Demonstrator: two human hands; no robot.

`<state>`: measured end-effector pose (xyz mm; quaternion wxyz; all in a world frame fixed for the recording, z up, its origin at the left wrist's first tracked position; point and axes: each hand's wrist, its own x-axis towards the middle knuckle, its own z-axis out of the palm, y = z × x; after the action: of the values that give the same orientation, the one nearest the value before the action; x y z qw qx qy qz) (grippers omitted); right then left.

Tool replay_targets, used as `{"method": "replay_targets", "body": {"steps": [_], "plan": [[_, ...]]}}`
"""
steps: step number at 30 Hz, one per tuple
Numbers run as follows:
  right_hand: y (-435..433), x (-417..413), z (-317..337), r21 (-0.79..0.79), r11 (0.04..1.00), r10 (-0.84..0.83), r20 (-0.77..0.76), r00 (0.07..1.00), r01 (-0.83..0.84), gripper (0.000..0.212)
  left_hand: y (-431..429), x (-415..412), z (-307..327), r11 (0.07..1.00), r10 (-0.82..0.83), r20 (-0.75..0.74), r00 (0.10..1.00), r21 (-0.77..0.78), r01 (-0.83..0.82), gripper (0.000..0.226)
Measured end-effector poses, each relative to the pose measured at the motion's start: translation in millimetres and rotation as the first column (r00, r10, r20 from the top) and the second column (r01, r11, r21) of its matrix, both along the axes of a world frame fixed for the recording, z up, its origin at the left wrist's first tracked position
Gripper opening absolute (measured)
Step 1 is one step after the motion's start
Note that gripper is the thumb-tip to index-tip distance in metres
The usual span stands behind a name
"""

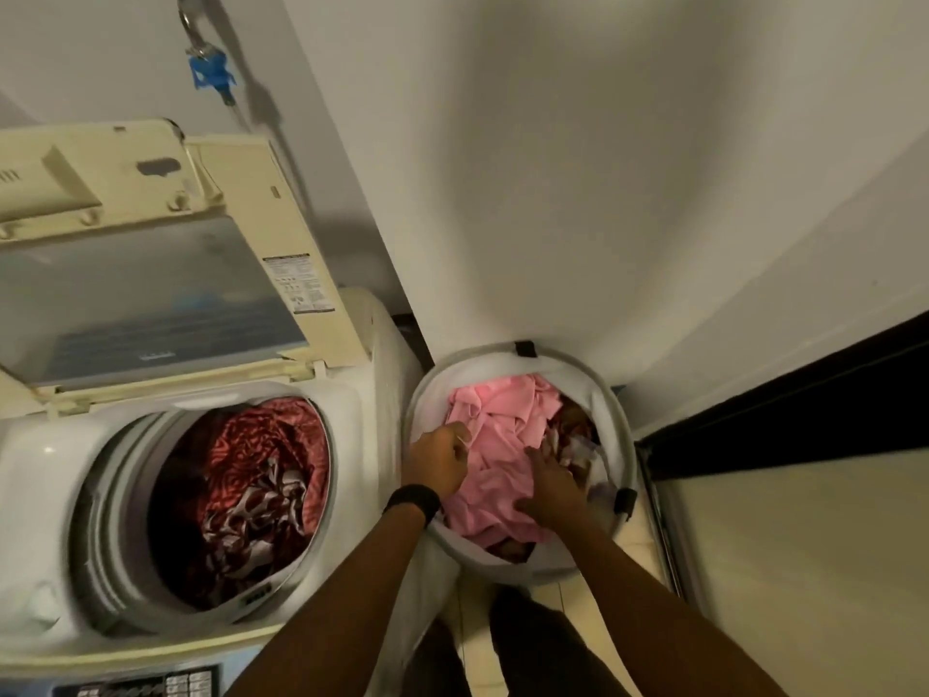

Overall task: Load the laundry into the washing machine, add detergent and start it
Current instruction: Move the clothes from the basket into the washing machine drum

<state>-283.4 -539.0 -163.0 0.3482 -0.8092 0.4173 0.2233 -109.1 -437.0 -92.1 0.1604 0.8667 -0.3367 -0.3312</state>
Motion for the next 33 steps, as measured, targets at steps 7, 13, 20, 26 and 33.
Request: {"method": "replay_targets", "body": {"steps": [7,13,20,26,33], "plan": [[-1,11,20,-0.12,0.989,-0.063,0.189,0.98,0.087,0.04,-11,-12,-23,0.978,0.208,-0.326,0.922,0.089,-0.19,0.035],[10,19,68,0.158,0.978,0.039,0.516,0.856,-0.14,0.022,-20,-11,-68,0.906,0.383,-0.502,0.775,0.039,-0.422,0.123],[0,-4,65,0.654,0.546,-0.768,0.139,0.626,0.524,0.031,-4,-28,2,0.707,0.605,-0.568,0.557,0.064,-0.704,0.013],[-29,20,15,0.72,0.31,-0.898,0.006,0.44,0.621,0.097,4,-53,17,0.998,-0.056,-0.584,0.809,-0.047,0.035,0.057],[-51,35,84,0.721,0.267,-0.948,0.076,0.31,0.64,0.046,17,-21,-24,0.779,0.526,-0.714,0.462,0.188,-0.598,0.057]]}}
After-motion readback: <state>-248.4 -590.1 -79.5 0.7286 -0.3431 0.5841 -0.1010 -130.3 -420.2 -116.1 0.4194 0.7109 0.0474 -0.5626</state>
